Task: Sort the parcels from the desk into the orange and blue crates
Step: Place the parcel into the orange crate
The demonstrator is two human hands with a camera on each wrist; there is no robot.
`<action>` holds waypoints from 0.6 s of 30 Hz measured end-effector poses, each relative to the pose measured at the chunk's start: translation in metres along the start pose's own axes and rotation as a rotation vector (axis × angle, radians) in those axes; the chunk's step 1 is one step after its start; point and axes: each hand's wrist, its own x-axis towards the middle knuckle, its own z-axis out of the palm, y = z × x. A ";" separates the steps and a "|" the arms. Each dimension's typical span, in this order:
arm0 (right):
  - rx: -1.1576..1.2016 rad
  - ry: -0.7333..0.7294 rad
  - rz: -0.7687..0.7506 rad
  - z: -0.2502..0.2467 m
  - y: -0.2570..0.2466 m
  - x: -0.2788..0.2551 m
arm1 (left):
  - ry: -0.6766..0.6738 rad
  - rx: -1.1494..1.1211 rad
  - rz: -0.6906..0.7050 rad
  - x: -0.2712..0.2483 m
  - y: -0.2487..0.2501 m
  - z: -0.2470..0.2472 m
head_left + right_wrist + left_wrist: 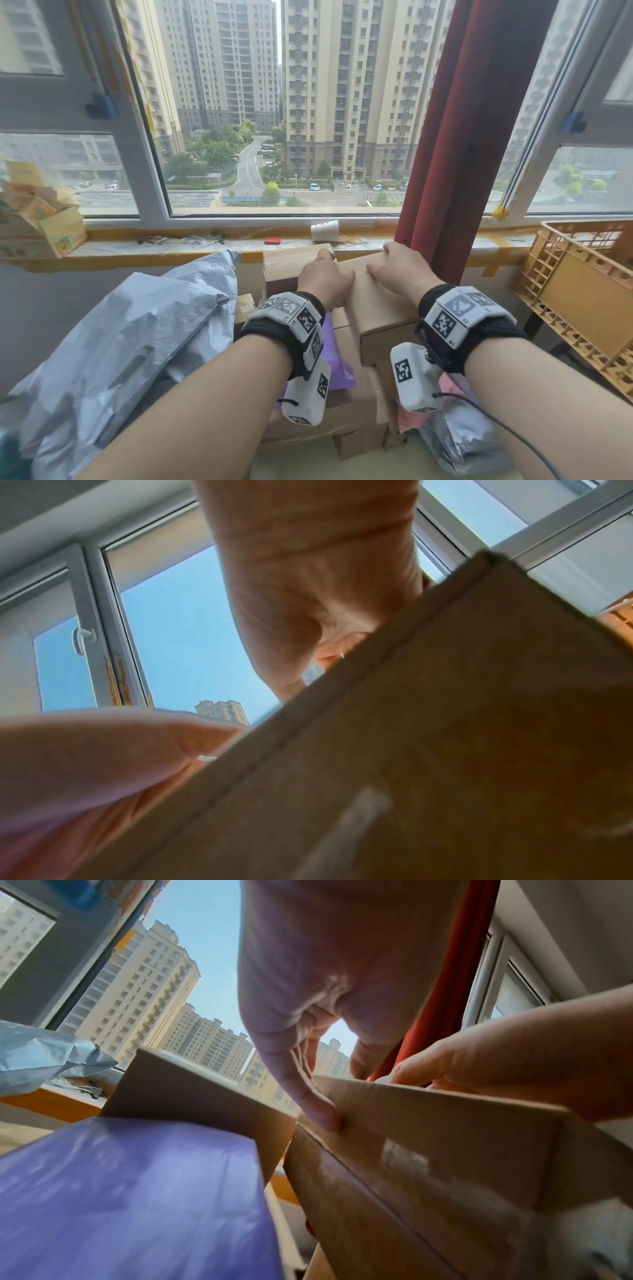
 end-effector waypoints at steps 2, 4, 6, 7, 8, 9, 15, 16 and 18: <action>0.005 0.031 0.008 -0.013 -0.003 -0.003 | 0.008 -0.140 -0.037 -0.003 0.009 -0.008; 0.028 0.078 0.002 -0.029 -0.007 -0.007 | 0.012 -0.278 -0.056 -0.005 0.020 -0.017; 0.063 0.134 -0.010 -0.045 -0.012 -0.011 | -0.036 -0.396 -0.071 -0.006 0.029 -0.025; 0.086 0.162 -0.019 -0.053 -0.015 -0.014 | -0.076 -0.454 -0.093 -0.007 0.035 -0.029; 0.111 0.187 -0.030 -0.061 -0.017 -0.017 | -0.117 -0.516 -0.122 -0.010 0.041 -0.035; 0.134 0.210 -0.042 -0.069 -0.020 -0.019 | -0.161 -0.567 -0.161 -0.013 0.046 -0.040; 0.289 0.291 -0.138 -0.095 -0.038 -0.035 | -0.280 -0.694 -0.246 -0.018 0.060 -0.066; 0.306 0.301 -0.153 -0.096 -0.041 -0.037 | -0.262 -0.691 -0.233 -0.018 0.061 -0.069; 0.337 0.306 -0.180 -0.097 -0.046 -0.040 | -0.215 -0.696 -0.196 -0.017 0.061 -0.073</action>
